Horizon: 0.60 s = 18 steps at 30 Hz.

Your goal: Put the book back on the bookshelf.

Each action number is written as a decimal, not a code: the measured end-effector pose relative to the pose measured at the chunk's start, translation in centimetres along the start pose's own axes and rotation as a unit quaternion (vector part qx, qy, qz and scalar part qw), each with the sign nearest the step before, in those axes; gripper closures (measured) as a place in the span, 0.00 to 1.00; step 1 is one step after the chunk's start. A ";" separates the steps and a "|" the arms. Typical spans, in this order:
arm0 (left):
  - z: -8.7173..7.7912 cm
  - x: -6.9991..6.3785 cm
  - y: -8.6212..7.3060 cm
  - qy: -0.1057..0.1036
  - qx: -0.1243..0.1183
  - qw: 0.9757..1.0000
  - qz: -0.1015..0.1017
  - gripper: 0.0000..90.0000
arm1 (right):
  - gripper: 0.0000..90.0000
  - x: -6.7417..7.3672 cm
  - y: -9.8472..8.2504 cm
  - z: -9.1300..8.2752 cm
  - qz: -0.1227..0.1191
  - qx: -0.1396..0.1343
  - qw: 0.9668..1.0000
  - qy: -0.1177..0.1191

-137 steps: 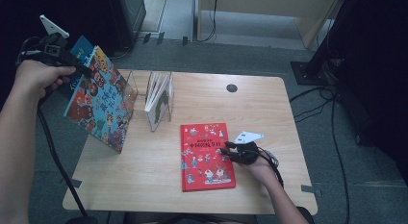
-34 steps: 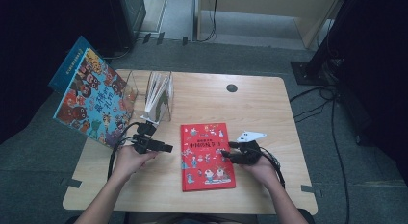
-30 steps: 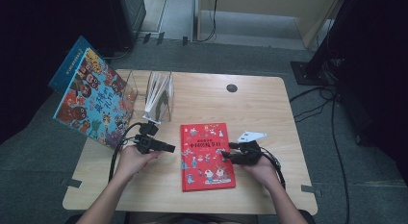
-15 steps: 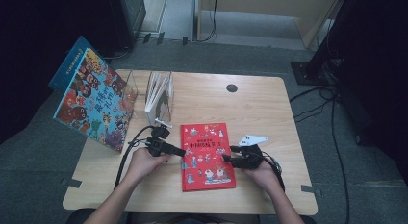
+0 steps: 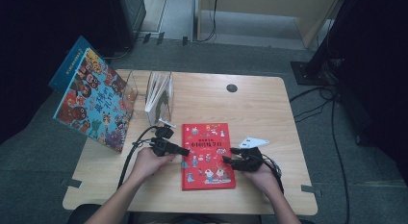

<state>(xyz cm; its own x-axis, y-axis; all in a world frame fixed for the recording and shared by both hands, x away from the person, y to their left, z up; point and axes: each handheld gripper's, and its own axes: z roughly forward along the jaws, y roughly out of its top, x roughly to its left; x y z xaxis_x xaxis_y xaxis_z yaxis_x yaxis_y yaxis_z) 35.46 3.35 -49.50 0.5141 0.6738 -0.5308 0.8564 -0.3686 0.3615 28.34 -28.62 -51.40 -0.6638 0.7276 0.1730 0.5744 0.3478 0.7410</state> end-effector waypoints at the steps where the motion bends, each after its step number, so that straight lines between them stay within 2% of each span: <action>1: 0.1 -0.1 0.0 -0.001 -0.005 1.000 -0.004 0.57 | 0.53 -0.1 0.1 0.0 0.002 0.000 1.000 -0.004; 3: 0.3 -0.2 0.2 -0.001 -0.008 1.000 -0.009 0.57 | 0.54 -0.2 0.1 -0.1 0.000 0.001 1.000 -0.009; 10: 1.1 -0.6 1.4 0.007 -0.008 1.000 0.000 0.56 | 0.54 -1.4 0.4 -0.2 0.008 -0.001 1.000 -0.023; 15: 1.5 -0.4 2.4 0.007 -0.021 1.000 0.000 0.57 | 0.54 -2.5 0.8 0.2 0.016 -0.010 0.999 -0.035; 18: 1.6 -0.2 2.5 0.004 -0.024 1.000 0.004 0.57 | 0.55 -2.9 0.8 0.3 0.021 -0.015 0.999 -0.034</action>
<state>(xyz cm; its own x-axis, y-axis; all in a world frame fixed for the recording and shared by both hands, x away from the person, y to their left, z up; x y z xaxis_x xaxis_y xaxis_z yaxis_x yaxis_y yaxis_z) 37.55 1.25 -49.68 0.5200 0.6760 -0.5221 0.8491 -0.3424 0.4024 30.84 -30.25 -51.49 -0.6054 0.7796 0.1604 0.5856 0.2999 0.7531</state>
